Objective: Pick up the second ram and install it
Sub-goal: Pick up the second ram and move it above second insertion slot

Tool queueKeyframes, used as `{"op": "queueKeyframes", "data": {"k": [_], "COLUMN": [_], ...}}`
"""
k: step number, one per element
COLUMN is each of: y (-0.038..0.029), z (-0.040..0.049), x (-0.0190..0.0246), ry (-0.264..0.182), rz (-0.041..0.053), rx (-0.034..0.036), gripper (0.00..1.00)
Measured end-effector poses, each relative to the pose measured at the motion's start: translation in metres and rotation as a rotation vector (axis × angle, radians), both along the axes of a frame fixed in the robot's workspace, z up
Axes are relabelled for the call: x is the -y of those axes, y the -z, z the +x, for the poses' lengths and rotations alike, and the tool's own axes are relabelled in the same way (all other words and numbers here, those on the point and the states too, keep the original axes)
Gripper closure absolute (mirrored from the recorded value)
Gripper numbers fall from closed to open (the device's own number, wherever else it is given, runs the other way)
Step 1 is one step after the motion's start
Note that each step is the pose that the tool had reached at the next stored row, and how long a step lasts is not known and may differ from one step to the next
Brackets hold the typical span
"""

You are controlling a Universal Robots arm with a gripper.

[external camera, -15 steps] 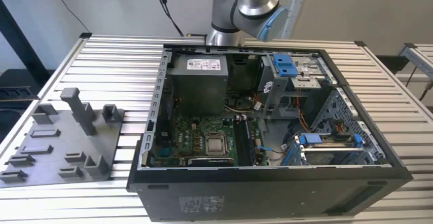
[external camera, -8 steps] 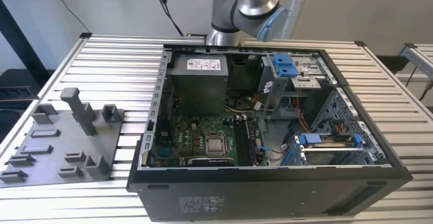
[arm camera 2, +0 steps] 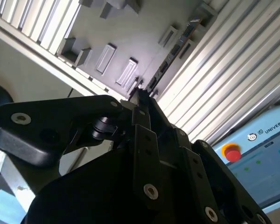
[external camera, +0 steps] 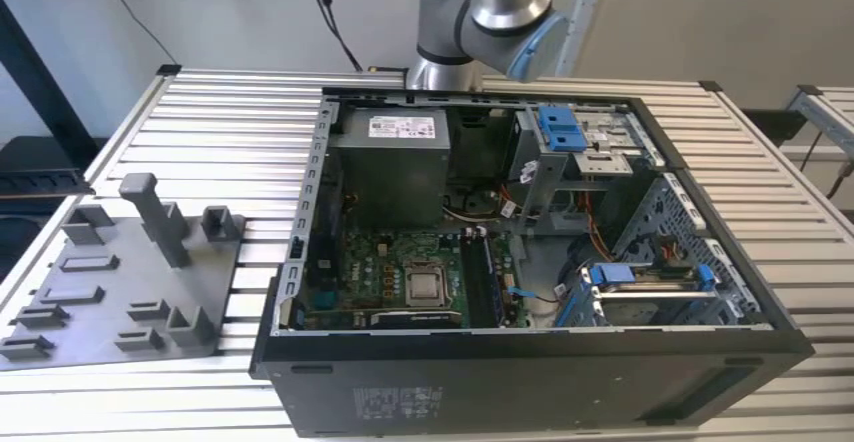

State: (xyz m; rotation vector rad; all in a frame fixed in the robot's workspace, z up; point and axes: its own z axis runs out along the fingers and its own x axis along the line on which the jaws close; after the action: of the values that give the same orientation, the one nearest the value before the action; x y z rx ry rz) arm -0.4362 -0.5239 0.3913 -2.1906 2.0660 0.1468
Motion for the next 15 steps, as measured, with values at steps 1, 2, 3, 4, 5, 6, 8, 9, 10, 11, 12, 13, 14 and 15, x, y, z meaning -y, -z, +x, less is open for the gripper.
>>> {"op": "queueKeyframes", "data": {"k": [1,2,3,4,5,6,8,9,10,11,12,13,14,15], "y": [0.0000,0.0001,0.0000,0.0001,0.0000,0.0000,0.0001,0.0001,0.0001,0.0001,0.0000,0.0000,0.0001,0.0000], "z": [0.0025,0.0048,0.0072,0.0098,0.0122,0.0148,0.0203,0.0230,0.0257,0.0285,0.0314,0.0342,0.0369,0.0394], "x": [-0.0006,-0.0013,-0.0020,-0.0027,-0.0033,-0.0040,-0.0054,-0.0061,-0.0068,-0.0075,-0.0082,-0.0089,-0.0096,-0.0102], "ry": [0.002,0.004,0.006,0.008,0.009,0.011,0.014,0.015,0.016,0.017,0.019,0.020,0.021,0.022], "rz": [0.0000,-0.0002,-0.0004,-0.0005,-0.0006,-0.0007,-0.0008,-0.0010,-0.0010,-0.0011,-0.0013,-0.0013,-0.0014,-0.0016], "rx": [0.0000,0.0001,0.0000,0.0001,0.0000,0.0000,0.0001,0.0000,0.0000,0.0001,0.0000,0.0000,0.0001,0.0001], "gripper": [0.83,0.83,0.83,0.83,0.83,0.83,0.83,0.83,0.83,0.83,0.83,0.83,0.83,0.83]}}
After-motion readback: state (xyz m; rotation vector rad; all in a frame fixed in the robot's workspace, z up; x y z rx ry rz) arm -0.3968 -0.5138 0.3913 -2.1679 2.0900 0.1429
